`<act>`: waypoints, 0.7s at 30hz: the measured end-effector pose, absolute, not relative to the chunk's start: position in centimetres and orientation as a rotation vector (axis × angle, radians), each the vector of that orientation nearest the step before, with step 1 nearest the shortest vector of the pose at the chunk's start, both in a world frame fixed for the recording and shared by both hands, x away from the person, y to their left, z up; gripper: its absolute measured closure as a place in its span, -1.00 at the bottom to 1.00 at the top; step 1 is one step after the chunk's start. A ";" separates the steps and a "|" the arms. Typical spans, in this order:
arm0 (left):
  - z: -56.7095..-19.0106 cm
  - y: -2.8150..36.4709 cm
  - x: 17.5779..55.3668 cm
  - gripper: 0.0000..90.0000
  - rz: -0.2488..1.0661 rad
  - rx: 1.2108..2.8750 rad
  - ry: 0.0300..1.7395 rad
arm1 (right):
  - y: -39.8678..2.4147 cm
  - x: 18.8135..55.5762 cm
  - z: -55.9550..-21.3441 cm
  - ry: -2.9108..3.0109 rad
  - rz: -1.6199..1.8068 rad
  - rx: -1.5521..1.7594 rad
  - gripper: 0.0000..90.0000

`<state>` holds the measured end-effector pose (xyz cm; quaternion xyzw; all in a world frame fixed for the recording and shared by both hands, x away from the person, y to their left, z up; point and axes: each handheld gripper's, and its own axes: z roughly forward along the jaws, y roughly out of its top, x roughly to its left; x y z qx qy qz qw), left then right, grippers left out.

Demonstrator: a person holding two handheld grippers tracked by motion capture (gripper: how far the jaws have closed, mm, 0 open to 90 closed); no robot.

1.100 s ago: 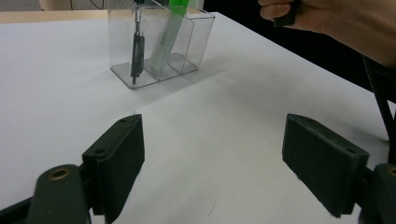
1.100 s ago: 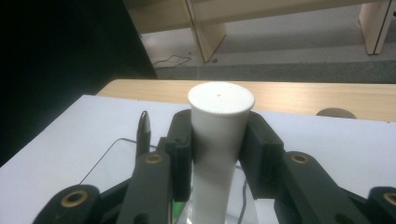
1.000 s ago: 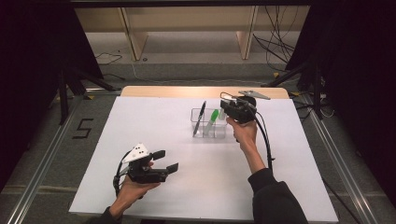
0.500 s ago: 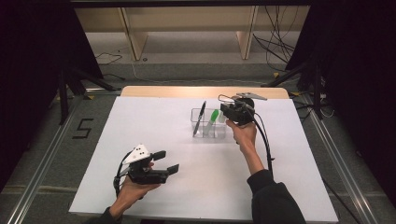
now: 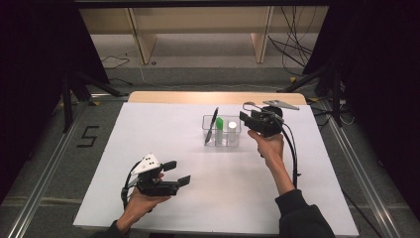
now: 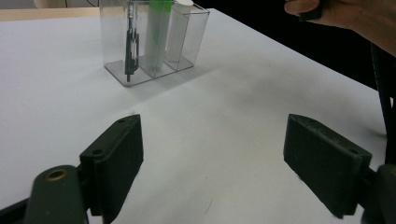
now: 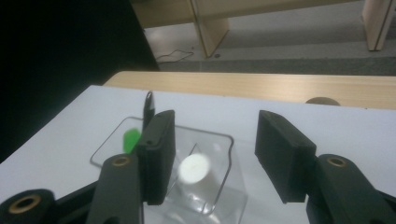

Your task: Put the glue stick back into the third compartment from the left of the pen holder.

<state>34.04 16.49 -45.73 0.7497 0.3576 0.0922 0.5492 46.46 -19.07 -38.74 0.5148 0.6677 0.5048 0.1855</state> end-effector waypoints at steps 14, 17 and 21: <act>-45.9 16.4 34.1 -0.58 0.198 1.776 0.859 | -19.2 41.4 -39.1 1.989 1.513 1.341 -0.28; -45.9 16.4 34.1 -0.58 0.197 1.775 0.861 | -19.1 40.5 -39.3 2.008 1.515 1.311 -0.30; -45.9 16.4 34.1 -0.59 0.193 1.776 0.859 | -19.1 39.3 -39.5 2.029 1.518 1.271 -0.32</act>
